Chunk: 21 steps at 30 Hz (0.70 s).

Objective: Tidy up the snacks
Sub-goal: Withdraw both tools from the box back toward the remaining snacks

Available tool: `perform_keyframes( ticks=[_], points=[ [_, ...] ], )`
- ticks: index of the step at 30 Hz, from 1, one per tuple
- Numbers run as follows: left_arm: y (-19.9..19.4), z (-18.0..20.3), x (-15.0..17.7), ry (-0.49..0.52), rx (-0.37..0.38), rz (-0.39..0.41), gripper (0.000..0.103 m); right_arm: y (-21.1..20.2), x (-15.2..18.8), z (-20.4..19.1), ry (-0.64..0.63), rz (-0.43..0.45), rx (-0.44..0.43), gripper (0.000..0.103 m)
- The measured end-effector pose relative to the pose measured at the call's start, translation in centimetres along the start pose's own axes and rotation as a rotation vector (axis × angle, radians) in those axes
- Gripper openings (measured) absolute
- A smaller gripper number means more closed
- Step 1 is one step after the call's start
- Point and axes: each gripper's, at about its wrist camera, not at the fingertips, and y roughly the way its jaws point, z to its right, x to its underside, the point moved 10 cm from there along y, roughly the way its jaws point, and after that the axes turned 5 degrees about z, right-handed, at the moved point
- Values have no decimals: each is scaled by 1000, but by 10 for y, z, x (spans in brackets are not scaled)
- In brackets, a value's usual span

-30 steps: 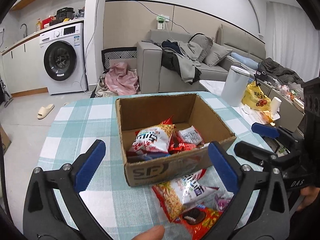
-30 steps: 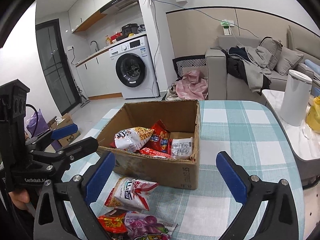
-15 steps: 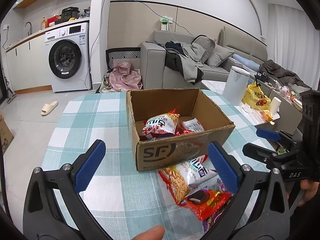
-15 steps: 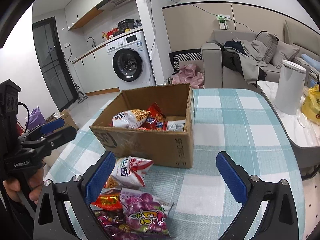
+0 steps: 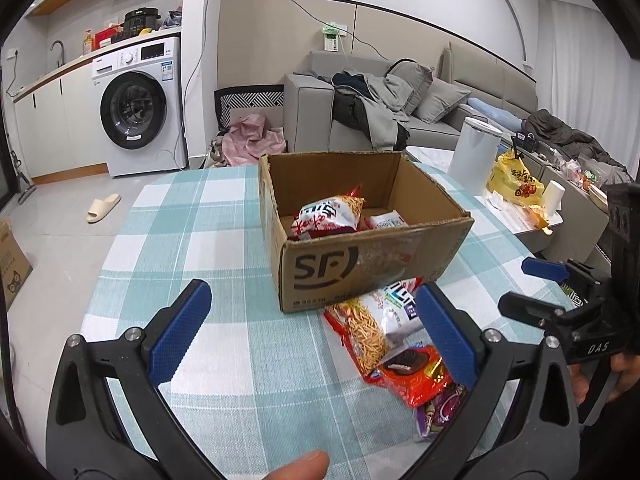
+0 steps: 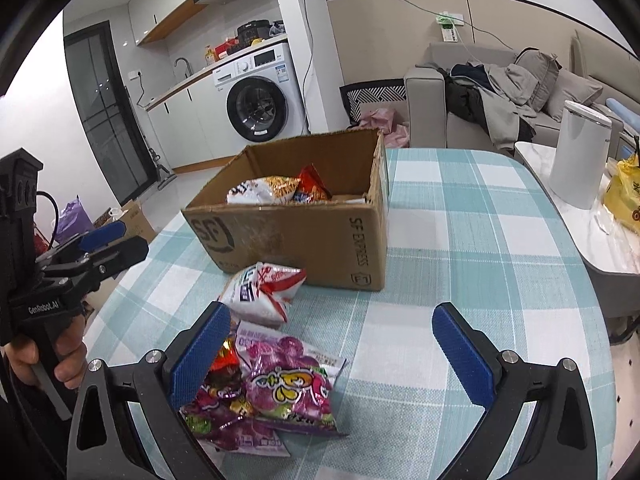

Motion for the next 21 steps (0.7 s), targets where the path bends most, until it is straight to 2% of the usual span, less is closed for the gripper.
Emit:
perform_keyframes(
  ticks=[21],
  points=[
    [0,16,28,8,24,-54,102,2,33,-10,-33,-87,-16,103]
  ],
)
